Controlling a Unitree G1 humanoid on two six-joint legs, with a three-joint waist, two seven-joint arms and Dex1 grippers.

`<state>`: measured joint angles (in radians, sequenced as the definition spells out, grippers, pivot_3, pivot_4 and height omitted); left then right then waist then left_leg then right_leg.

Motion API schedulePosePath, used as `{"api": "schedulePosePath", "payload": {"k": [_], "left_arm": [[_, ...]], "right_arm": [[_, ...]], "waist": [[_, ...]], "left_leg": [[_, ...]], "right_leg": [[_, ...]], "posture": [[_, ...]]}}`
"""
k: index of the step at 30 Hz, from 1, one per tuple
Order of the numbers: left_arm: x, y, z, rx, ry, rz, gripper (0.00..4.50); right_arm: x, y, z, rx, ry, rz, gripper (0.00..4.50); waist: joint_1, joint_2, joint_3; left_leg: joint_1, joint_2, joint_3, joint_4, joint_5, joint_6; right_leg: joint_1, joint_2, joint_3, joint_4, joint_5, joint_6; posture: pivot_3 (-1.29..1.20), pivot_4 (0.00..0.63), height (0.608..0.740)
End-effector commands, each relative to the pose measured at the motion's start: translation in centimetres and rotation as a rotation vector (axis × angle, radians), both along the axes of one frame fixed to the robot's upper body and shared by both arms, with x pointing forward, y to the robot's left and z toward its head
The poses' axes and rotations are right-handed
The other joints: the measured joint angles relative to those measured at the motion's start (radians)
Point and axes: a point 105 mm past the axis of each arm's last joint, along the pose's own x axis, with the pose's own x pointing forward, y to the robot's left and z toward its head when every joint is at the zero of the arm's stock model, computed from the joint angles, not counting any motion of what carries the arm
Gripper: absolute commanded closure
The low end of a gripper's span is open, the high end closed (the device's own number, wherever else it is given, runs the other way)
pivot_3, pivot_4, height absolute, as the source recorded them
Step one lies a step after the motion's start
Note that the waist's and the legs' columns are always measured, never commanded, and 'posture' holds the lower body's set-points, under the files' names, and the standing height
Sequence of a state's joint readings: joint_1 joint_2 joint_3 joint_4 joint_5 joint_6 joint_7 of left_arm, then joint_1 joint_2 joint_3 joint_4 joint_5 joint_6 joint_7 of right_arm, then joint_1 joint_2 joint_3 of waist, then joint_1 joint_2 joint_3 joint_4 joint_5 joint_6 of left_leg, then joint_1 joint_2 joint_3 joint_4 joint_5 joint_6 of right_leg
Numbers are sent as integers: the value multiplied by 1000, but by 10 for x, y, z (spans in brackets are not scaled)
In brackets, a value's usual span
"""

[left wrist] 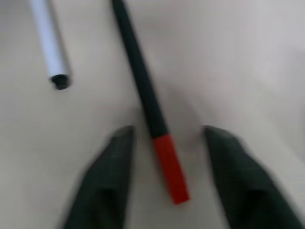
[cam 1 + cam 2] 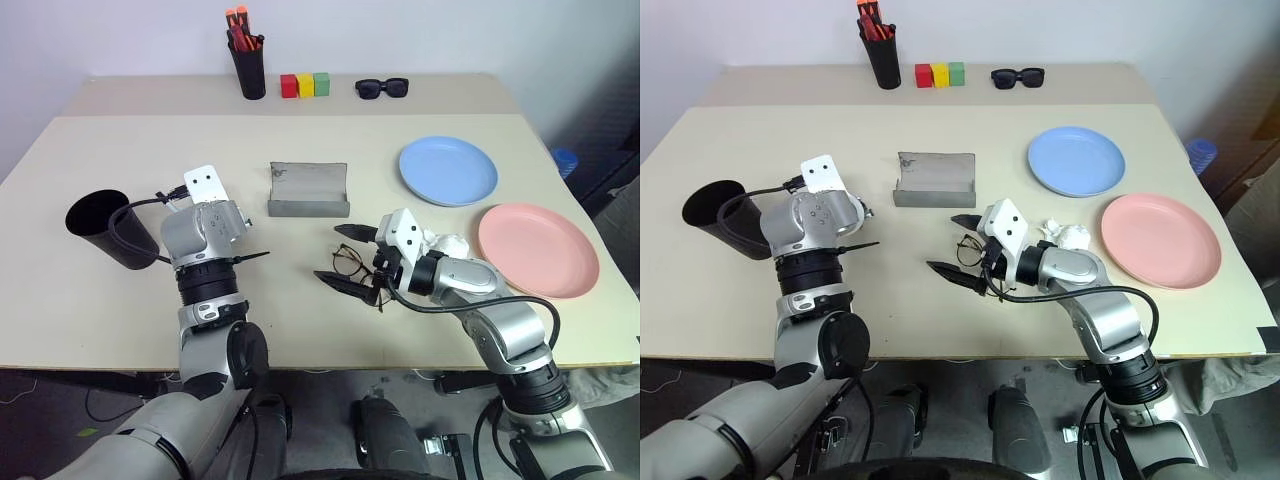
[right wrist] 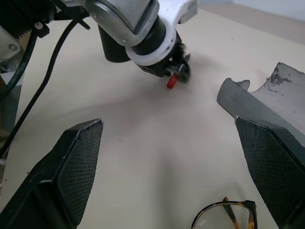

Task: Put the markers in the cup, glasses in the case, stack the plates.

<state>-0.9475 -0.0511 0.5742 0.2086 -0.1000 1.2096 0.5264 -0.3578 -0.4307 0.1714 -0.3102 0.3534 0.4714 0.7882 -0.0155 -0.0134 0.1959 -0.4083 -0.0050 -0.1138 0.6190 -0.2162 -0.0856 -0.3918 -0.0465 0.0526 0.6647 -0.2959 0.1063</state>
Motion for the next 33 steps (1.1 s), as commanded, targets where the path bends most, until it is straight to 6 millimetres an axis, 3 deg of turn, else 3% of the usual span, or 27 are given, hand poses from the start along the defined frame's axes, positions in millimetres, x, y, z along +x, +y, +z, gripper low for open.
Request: {"api": "schedulePosePath", "payload": {"k": [1,6,11,14,16,19,24,28,33], "left_arm": [[4,-10,2,-30,-8,-27,4447],[10,-17,12,-19,-81,-59,4447],[18,-18,81,98,-543,-102,4447],[2,-1,121,252,-800,-102,4447],[-14,22,137,400,-890,-32,4447],[-43,67,138,652,-889,115,4447],[-78,108,127,749,-871,244,4447],[-91,120,119,718,-862,298,4447],[-98,120,110,714,-847,320,4447]], "right_arm": [[-5,0,14,17,-70,4,0],[-6,-2,14,16,-72,-5,0],[-5,-3,15,13,-77,-16,0],[-2,-5,17,16,-85,-26,0],[-1,-6,21,33,-87,-31,0],[5,-4,38,124,-92,-49,0],[9,-3,53,208,-103,-59,0],[11,-3,55,211,-104,-52,0],[12,1,56,209,-109,-31,0]], "waist": [[3,0,0],[2,0,0],[0,-1,0],[-9,-1,0],[-13,-1,0],[-23,-1,0],[-19,-2,0],[0,-3,-1],[0,-3,-1]], "left_leg": [[0,0,0,0,0,0],[0,-1,0,0,0,0],[-1,0,0,0,2,-3],[0,0,0,-4,3,-6],[0,1,0,-5,3,-6],[1,1,0,-5,2,-3],[0,1,0,-4,2,-3],[0,0,-1,-4,2,-3],[0,0,0,-4,2,-3]], "right_leg": [[0,0,0,0,0,0],[0,0,0,0,0,1],[0,0,0,-1,0,0],[-2,0,1,-1,0,0],[-3,1,1,0,0,0],[-2,1,1,0,0,0],[-1,0,1,0,1,0],[-1,0,0,0,1,0],[-1,0,0,0,1,0]], "posture": [[0,150,740],[0,150,740],[0,150,740],[0,150,740],[0,150,740],[0,150,740],[0,150,740],[0,150,740],[0,150,740]]}}
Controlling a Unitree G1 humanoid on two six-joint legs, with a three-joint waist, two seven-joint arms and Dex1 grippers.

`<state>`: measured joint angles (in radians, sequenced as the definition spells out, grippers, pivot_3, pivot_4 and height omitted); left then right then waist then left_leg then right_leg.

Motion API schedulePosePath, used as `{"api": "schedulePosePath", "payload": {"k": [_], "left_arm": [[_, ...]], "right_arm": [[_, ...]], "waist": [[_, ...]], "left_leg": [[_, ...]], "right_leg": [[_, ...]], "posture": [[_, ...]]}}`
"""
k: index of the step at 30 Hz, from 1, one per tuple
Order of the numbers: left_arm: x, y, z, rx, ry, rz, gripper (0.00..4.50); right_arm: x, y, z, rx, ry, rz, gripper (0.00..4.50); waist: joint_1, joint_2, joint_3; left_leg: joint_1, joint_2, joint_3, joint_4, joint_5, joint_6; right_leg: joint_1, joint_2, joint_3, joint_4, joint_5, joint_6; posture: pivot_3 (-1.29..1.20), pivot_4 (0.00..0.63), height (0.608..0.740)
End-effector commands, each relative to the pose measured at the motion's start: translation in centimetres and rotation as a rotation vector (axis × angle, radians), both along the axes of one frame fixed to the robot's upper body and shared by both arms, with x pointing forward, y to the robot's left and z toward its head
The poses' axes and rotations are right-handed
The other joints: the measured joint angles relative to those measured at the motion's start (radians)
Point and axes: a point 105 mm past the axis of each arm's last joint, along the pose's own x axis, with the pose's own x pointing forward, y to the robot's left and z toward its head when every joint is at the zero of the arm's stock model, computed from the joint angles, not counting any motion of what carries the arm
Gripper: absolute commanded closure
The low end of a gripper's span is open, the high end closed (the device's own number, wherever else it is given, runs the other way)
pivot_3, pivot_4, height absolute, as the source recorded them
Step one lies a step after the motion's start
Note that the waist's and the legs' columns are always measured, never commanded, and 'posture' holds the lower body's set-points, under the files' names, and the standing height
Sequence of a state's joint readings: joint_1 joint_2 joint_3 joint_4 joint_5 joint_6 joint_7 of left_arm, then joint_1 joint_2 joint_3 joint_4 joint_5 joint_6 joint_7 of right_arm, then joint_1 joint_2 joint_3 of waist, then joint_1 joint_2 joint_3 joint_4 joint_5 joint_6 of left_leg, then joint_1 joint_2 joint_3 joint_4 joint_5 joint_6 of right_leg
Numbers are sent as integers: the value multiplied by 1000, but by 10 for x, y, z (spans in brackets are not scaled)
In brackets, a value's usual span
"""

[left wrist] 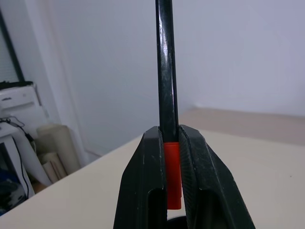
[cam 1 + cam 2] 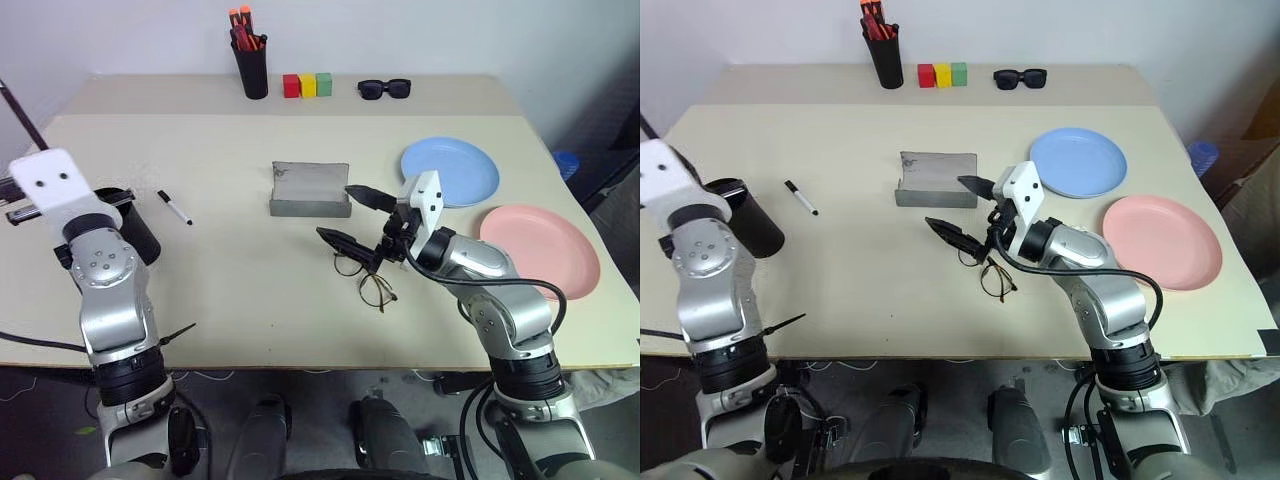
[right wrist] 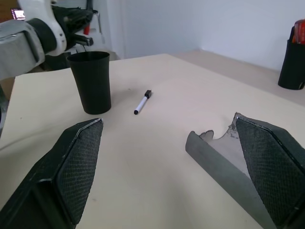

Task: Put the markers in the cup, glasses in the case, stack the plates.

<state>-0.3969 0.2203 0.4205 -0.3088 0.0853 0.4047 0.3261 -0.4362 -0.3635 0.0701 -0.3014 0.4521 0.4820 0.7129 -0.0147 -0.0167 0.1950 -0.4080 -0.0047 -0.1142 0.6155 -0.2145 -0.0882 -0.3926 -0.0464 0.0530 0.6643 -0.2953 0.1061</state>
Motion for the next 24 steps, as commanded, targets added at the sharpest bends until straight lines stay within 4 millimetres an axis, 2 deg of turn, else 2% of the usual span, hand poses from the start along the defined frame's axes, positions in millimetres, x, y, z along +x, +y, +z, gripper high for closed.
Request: {"api": "schedulePosePath", "payload": {"k": [1,17,20,24], "left_arm": [[-8,-2,7,10,-51,15,4447],[-13,-9,-15,-39,-19,56,4447],[-12,-10,-16,-47,-17,50,3342],[-12,-11,-17,-48,-14,51,1449]], "right_arm": [[-2,6,14,24,-54,31,0],[-3,8,14,26,-59,34,0],[-4,8,13,23,-59,36,0],[-4,9,13,20,-59,39,0]], "waist": [[-1,0,0],[-3,0,0],[-2,0,0],[-3,0,0]], "left_leg": [[0,0,0,0,0,0],[0,0,0,0,0,0],[0,0,0,0,0,0],[0,0,0,0,0,0]], "right_leg": [[0,0,0,0,0,0],[0,0,0,0,0,0],[0,1,0,0,0,0],[0,0,0,0,0,0]], "posture": [[0,150,740],[0,150,740],[0,150,740],[0,150,740]]}}
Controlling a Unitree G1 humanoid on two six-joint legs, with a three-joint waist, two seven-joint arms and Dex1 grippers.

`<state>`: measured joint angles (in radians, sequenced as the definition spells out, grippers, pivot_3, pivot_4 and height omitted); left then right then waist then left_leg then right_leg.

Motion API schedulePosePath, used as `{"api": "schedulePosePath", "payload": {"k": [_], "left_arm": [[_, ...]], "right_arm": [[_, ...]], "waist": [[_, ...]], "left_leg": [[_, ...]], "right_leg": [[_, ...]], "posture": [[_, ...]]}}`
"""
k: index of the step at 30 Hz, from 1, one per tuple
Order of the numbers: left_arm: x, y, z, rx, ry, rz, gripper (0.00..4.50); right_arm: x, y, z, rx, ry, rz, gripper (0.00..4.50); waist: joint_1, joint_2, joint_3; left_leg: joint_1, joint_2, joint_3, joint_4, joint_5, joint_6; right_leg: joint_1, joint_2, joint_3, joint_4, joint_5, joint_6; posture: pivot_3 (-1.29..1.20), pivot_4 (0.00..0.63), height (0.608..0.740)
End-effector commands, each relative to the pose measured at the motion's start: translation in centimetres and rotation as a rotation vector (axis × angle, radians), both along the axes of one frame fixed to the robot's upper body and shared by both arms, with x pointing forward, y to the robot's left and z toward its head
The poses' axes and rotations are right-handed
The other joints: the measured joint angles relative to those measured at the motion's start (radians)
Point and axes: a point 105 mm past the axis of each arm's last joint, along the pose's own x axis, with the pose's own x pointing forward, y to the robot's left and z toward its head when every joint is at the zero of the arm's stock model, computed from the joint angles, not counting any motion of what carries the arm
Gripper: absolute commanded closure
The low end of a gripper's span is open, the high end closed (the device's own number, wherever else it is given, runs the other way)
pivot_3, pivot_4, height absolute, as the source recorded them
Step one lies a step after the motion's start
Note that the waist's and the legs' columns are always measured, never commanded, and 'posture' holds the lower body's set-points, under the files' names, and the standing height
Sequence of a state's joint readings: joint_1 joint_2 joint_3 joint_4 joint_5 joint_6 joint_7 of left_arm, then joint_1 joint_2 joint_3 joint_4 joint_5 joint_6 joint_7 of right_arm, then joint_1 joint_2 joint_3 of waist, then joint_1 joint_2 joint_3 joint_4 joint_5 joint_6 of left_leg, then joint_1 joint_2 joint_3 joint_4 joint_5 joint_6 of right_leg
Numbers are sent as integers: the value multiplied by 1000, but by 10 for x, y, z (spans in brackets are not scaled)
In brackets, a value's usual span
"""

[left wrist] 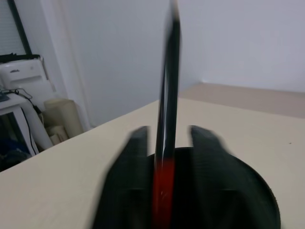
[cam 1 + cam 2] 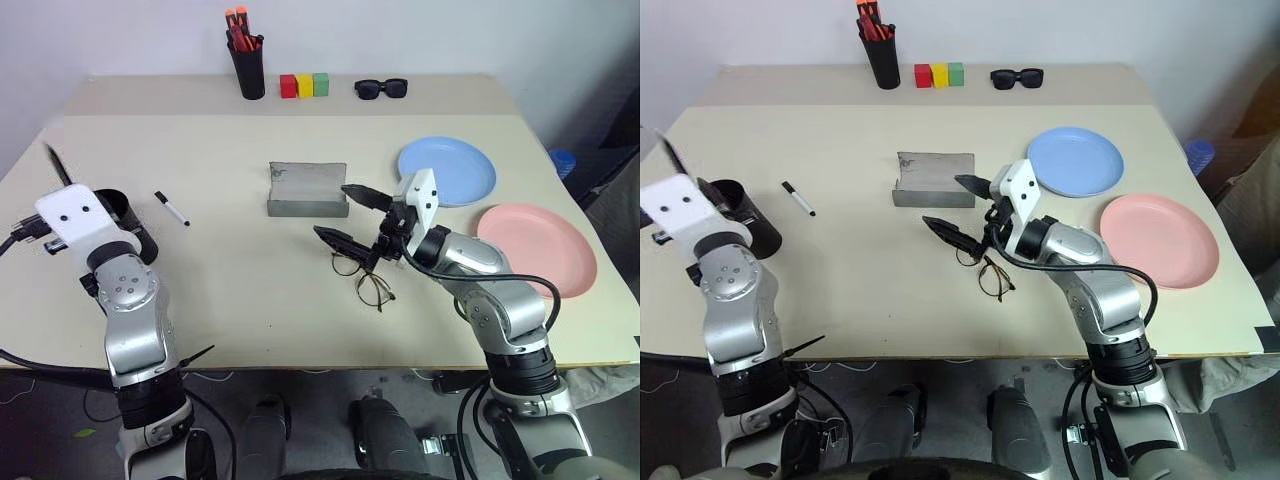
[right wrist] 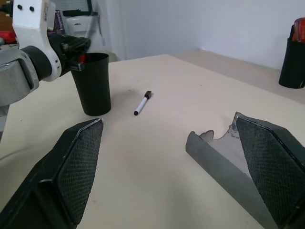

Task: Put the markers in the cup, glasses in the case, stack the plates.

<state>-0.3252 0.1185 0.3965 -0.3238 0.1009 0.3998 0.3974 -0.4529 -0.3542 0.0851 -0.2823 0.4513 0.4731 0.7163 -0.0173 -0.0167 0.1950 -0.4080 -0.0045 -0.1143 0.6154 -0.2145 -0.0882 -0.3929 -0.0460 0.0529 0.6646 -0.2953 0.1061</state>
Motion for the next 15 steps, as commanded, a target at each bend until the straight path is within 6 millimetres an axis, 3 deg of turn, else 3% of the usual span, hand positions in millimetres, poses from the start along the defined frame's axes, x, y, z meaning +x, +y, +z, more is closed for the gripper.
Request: {"api": "schedulePosePath", "payload": {"k": [1,5,8,12,15], "left_arm": [[-7,-2,17,39,-67,13,963],[-6,-4,22,42,-93,3,963],[0,-15,38,54,-140,-57,963],[26,-53,62,43,-170,-282,963],[50,-80,58,-3,-42,-405,963]], "right_arm": [[-5,4,12,17,-58,23,0],[-5,4,12,15,-57,25,0],[-5,4,12,16,-57,23,0],[-4,3,12,20,-55,15,0],[-3,3,12,21,-55,11,0]], "waist": [[0,0,0],[0,0,0],[1,0,0],[6,-1,0],[2,-1,0]], "left_leg": [[0,0,0,0,0,0],[0,0,0,0,0,0],[0,0,0,0,0,0],[0,0,0,0,0,0],[0,0,0,1,0,0]], "right_leg": [[0,0,0,0,0,0],[0,0,0,0,0,0],[0,0,0,0,0,0],[1,0,0,0,0,0],[1,0,0,-1,0,0]], "posture": [[0,150,740],[0,150,740],[0,150,740],[0,150,740],[0,150,740]]}}
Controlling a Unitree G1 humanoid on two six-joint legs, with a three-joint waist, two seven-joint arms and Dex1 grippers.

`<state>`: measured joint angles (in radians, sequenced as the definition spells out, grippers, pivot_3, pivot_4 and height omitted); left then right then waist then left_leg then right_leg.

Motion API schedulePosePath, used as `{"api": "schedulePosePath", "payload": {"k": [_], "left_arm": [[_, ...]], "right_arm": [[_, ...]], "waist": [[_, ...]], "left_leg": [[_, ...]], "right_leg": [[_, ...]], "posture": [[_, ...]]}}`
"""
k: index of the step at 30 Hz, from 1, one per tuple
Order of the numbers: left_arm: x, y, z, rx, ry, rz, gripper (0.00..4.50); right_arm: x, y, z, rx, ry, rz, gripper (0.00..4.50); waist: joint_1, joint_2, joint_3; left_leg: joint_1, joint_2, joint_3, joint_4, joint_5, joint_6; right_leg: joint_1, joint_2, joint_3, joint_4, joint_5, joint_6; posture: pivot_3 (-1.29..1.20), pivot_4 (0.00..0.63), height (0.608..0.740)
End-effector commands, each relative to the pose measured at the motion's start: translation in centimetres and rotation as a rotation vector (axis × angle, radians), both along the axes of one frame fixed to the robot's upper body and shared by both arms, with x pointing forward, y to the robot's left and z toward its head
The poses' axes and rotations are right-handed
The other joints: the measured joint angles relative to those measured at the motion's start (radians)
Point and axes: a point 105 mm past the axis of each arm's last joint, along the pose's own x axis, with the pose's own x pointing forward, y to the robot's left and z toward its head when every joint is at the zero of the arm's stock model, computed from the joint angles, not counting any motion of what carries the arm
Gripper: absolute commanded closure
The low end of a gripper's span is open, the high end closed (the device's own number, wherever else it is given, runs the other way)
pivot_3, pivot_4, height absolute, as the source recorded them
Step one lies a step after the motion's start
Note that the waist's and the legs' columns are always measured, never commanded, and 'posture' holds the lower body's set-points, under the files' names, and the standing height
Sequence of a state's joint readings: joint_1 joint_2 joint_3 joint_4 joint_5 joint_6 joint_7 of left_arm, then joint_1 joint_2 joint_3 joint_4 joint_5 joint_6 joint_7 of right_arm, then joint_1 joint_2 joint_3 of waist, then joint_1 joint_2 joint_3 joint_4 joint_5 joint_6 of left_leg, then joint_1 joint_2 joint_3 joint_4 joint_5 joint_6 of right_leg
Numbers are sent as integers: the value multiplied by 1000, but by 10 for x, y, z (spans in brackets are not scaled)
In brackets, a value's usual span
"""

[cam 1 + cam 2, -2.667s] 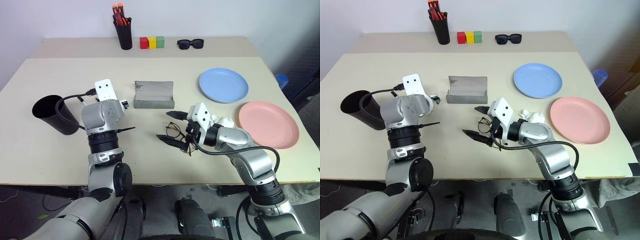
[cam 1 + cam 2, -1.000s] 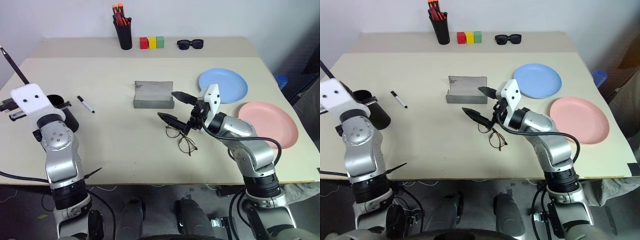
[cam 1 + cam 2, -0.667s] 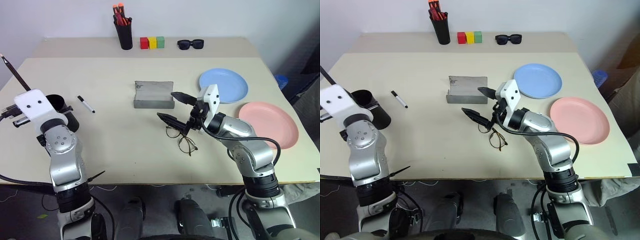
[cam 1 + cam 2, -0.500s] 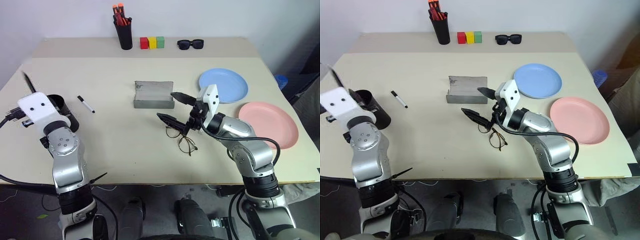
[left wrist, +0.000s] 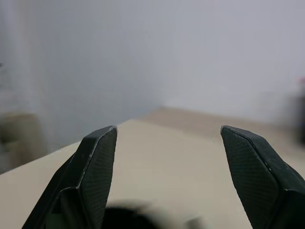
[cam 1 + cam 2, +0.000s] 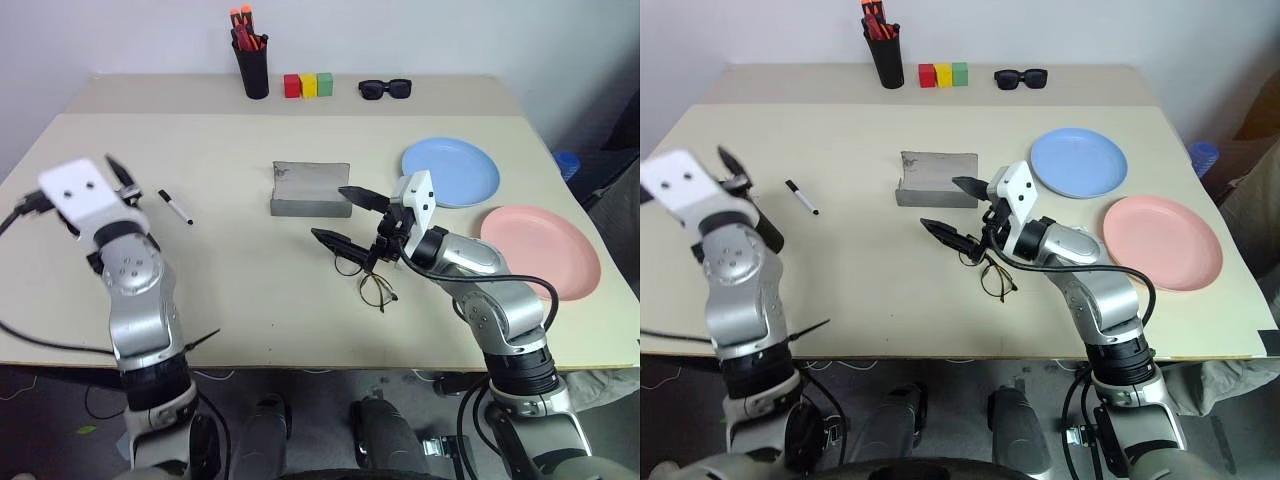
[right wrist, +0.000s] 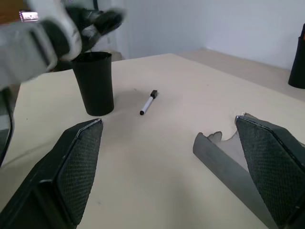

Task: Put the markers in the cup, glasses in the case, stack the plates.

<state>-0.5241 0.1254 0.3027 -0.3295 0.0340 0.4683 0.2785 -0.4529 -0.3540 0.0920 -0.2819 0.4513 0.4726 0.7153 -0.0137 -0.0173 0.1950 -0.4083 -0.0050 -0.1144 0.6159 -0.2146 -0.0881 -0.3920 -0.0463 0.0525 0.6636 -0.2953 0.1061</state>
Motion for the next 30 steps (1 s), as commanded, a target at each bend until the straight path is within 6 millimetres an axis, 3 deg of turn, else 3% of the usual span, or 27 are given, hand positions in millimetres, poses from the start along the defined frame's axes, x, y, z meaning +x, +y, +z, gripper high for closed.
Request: {"api": "schedulePosePath", "payload": {"k": [1,3,4,8,13,26,30], "left_arm": [[19,-28,-2,-25,133,-110,693],[23,-22,-15,-142,222,-55,134],[26,-17,-26,-172,306,-2,62],[32,-5,-54,-308,512,111,62],[40,13,-78,-435,629,194,62],[69,29,-105,-545,714,164,62],[70,30,-110,-546,740,169,1201]], "right_arm": [[-2,1,13,24,-58,5,0],[-2,2,13,24,-60,1,0],[-2,1,13,24,-60,-3,0],[-2,1,12,23,-58,-8,0],[-2,2,10,21,-56,-9,0],[-3,3,7,22,-54,-13,0],[-4,2,7,20,-52,-15,0]], "waist": [[-3,0,0],[-7,0,0],[-11,0,0],[-28,0,0],[-28,-1,0],[-28,-1,0],[-29,-1,0]], "left_leg": [[0,0,0,0,0,0],[0,0,0,0,0,0],[0,0,0,0,0,0],[0,1,-1,-1,0,0],[0,0,-1,0,0,0],[0,0,-1,-1,0,0],[0,0,-1,-1,0,0]], "right_leg": [[0,0,0,0,0,0],[0,0,0,0,0,0],[0,0,0,0,0,0],[-2,1,0,2,0,0],[-1,1,0,2,0,0],[-2,0,0,2,0,0],[-2,0,0,2,0,0]], "posture": [[0,150,740],[0,150,740],[0,150,740],[0,150,740],[0,150,740],[0,150,740],[0,150,740]]}}
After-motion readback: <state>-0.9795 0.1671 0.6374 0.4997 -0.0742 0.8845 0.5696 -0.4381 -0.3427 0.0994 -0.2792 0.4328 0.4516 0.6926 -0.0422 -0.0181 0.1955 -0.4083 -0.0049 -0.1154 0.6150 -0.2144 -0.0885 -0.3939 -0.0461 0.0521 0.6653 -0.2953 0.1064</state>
